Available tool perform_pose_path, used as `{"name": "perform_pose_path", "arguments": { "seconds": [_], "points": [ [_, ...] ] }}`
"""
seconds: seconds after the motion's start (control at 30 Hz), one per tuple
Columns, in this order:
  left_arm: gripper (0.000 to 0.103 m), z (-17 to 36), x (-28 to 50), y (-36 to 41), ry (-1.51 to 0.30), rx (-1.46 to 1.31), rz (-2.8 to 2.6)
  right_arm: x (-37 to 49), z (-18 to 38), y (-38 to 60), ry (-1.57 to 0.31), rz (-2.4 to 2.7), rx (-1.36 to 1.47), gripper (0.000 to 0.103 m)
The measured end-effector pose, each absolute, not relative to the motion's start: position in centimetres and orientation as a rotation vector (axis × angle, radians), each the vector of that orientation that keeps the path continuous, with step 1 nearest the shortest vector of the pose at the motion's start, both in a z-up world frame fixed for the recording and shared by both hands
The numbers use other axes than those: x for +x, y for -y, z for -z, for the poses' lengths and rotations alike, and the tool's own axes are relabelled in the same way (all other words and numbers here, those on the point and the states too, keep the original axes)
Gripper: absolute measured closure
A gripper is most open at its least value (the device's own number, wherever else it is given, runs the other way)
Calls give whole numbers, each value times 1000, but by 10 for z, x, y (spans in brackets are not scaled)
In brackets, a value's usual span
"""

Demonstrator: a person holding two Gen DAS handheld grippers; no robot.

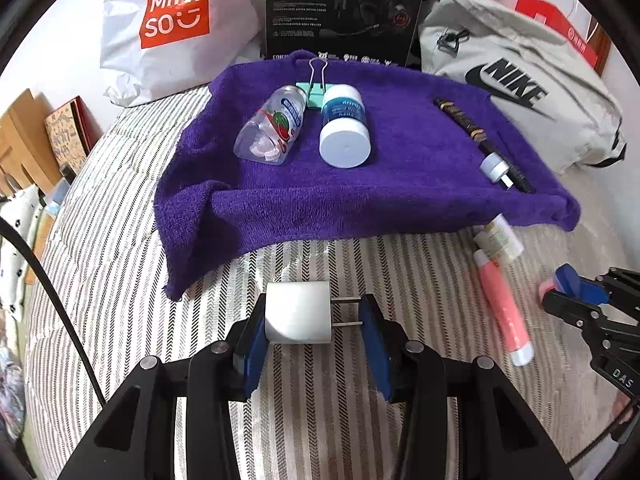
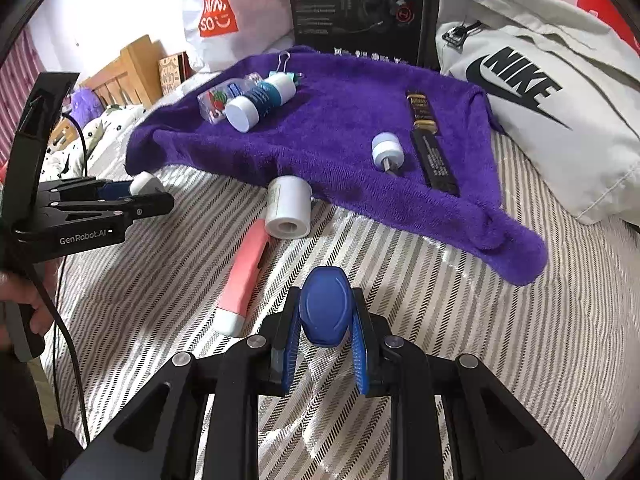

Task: Organize rigid objects
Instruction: 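Carry the plug adapter with the left tool while the right tool carries the blue-lidded jar over the towel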

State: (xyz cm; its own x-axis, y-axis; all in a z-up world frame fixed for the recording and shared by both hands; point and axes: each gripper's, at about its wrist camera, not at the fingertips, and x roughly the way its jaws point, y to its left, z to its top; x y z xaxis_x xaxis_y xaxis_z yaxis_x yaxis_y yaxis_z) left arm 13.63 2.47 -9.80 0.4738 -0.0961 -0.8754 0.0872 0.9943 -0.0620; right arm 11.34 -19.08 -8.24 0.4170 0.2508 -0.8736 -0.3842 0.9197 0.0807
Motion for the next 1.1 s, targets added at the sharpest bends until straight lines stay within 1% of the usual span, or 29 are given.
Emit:
{"name": "perform_pose_path", "arguments": {
  "seconds": [0.43,0.77,1.1],
  "points": [
    [61,71,144,-30,-1053,-44,133,127,53,203,-1033,-426,-83,80],
    [61,46,168,-40,-1016,-58,131,157,37,205,-1018,-443,-53,80],
    [61,50,203,-46,-1026,-56,121,213,36,208,-1020,-407,-37,80]
  ]
}}
